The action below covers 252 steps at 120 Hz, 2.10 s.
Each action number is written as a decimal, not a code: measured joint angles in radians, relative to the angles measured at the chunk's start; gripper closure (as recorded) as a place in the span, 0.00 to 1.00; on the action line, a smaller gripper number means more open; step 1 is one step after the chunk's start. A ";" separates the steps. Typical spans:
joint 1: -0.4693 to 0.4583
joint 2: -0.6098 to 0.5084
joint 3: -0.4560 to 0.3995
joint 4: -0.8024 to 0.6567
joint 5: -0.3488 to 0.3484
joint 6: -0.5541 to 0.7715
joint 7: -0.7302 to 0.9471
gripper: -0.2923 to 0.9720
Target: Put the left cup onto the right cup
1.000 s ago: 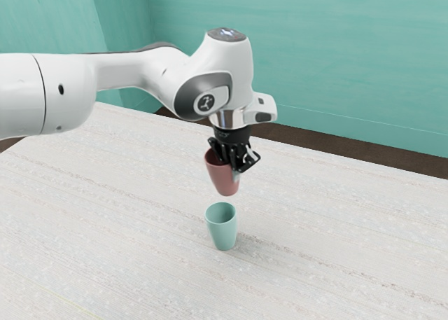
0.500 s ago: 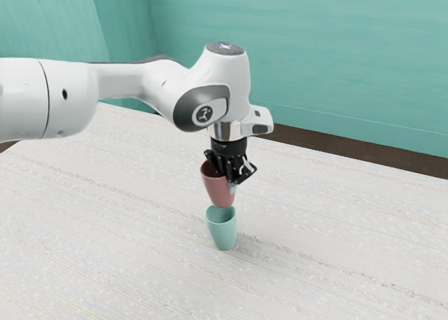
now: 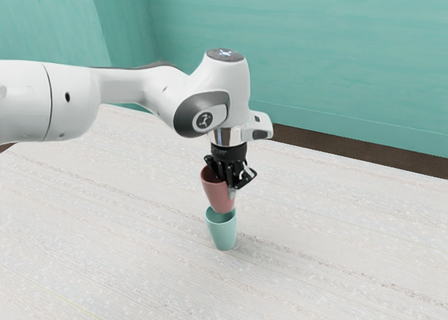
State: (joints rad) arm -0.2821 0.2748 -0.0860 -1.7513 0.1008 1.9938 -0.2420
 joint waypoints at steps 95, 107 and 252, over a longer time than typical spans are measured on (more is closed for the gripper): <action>-0.006 -0.006 0.001 -0.022 -0.002 0.009 -0.015 0.85; -0.005 -0.006 0.001 -0.024 -0.002 0.013 -0.017 0.85; 0.010 0.015 0.001 -0.073 -0.016 0.060 -0.026 0.79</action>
State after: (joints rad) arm -0.2723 0.2895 -0.0846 -1.8242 0.0849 2.0538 -0.2676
